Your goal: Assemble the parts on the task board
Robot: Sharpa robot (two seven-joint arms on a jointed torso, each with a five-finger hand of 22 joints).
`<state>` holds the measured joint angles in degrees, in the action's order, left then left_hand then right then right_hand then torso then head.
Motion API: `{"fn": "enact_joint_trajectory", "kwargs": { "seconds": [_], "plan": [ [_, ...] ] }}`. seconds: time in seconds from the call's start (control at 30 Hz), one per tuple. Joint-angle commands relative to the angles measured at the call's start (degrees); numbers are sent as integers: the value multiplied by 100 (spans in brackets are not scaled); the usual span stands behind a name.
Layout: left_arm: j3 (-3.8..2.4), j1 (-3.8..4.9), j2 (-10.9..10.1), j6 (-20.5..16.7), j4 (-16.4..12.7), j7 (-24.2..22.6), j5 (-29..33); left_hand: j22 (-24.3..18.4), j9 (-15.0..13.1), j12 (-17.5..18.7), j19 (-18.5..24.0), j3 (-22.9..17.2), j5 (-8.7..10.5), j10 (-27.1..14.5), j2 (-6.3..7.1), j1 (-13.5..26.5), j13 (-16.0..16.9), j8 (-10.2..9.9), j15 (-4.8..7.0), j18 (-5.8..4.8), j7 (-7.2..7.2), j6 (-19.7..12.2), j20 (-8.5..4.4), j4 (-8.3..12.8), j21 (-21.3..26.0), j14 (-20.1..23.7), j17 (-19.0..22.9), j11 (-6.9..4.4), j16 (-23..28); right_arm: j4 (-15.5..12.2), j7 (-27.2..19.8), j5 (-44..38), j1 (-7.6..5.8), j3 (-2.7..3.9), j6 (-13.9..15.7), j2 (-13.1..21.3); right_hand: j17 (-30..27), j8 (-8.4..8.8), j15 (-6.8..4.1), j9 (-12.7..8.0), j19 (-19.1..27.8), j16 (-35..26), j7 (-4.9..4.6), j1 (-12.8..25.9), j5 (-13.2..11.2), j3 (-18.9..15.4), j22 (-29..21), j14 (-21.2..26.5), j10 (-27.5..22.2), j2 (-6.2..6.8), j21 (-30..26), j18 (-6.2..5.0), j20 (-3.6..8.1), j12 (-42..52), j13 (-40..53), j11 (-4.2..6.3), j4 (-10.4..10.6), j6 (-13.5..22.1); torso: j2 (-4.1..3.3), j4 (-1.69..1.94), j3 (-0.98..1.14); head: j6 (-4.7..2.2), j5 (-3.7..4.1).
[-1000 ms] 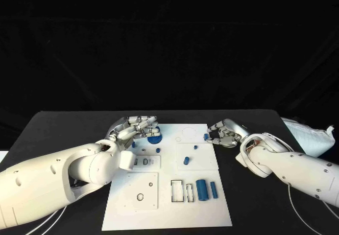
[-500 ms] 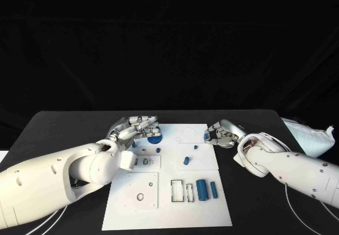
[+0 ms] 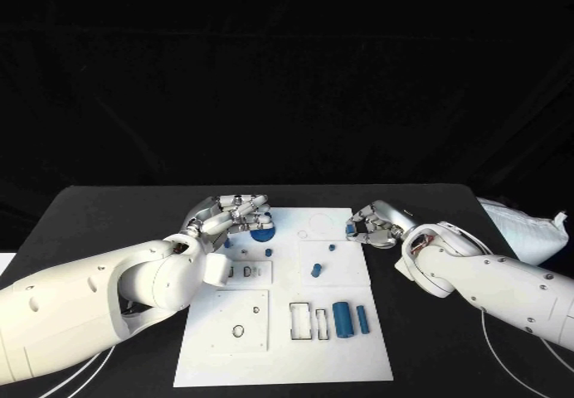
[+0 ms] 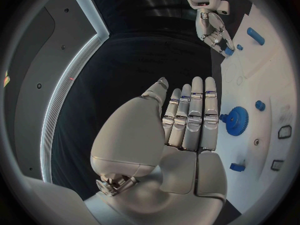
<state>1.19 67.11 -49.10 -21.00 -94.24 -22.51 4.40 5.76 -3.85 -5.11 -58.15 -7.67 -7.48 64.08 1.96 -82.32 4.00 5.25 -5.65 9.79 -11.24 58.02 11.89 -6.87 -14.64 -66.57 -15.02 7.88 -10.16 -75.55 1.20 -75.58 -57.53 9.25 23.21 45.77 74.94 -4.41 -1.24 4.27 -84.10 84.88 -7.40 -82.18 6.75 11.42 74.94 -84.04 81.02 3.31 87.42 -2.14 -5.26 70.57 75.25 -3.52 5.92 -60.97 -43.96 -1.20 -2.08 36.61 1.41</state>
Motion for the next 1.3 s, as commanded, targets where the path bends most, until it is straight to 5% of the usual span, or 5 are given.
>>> {"fn": "enact_joint_trajectory", "kwargs": {
  "seconds": [0.03,0.7,0.87,1.13,1.3],
  "plan": [
    [-4,2,9,58,-20,-21,-26,-8,9,22,-3,-41,25,13,1,27,-9,-29,18,64,-43,-4,-15,-5,7,16,-11,45,30,15,70,-120,-3,-2,-94,-11,683,-40,-36,11,-205,32,3,-7,-44,40,960,-428,129,-76,30,78,35,24,180,115,-16,-77,-3,1,1,15,-5],
    [-4,2,-6,28,-33,-7,-26,-10,11,38,-1,-39,26,5,16,37,-10,-43,11,62,-62,-17,-11,-4,10,18,-17,58,37,-49,45,-264,-6,-1,334,-57,673,-244,-183,140,-204,18,210,135,-100,100,960,-426,142,-147,28,77,167,25,197,282,-107,-567,6,1,0,90,-24],
    [-4,2,-19,22,-40,-11,-26,-10,11,38,-1,-39,26,5,16,37,-10,-43,11,62,-62,-17,-11,-4,10,18,-17,58,37,-119,129,-147,-6,16,452,-71,673,-241,-207,167,-214,14,237,225,223,125,974,-427,145,-184,33,81,200,12,197,312,-94,-575,9,4,-5,91,-32],
    [-4,4,-72,-25,-7,-39,-26,-11,12,48,0,-42,25,-2,23,35,-11,-53,8,62,-72,-29,-9,0,11,19,-21,64,40,-580,575,-27,-19,103,700,-38,747,-221,-209,189,-248,58,237,394,443,35,1020,-445,213,-73,53,92,207,152,297,314,-55,-564,15,3,-1,79,-88],
    [-3,4,-103,-96,51,-216,12,-12,13,50,0,-42,25,-4,25,35,-11,-56,7,62,-74,-32,-8,2,11,18,-22,66,40,-955,833,-150,-44,123,417,-92,563,-148,-191,179,-174,-60,197,401,430,55,915,-401,77,-91,7,66,201,-144,118,285,-66,-467,51,48,-37,162,-220]
  ]
}}
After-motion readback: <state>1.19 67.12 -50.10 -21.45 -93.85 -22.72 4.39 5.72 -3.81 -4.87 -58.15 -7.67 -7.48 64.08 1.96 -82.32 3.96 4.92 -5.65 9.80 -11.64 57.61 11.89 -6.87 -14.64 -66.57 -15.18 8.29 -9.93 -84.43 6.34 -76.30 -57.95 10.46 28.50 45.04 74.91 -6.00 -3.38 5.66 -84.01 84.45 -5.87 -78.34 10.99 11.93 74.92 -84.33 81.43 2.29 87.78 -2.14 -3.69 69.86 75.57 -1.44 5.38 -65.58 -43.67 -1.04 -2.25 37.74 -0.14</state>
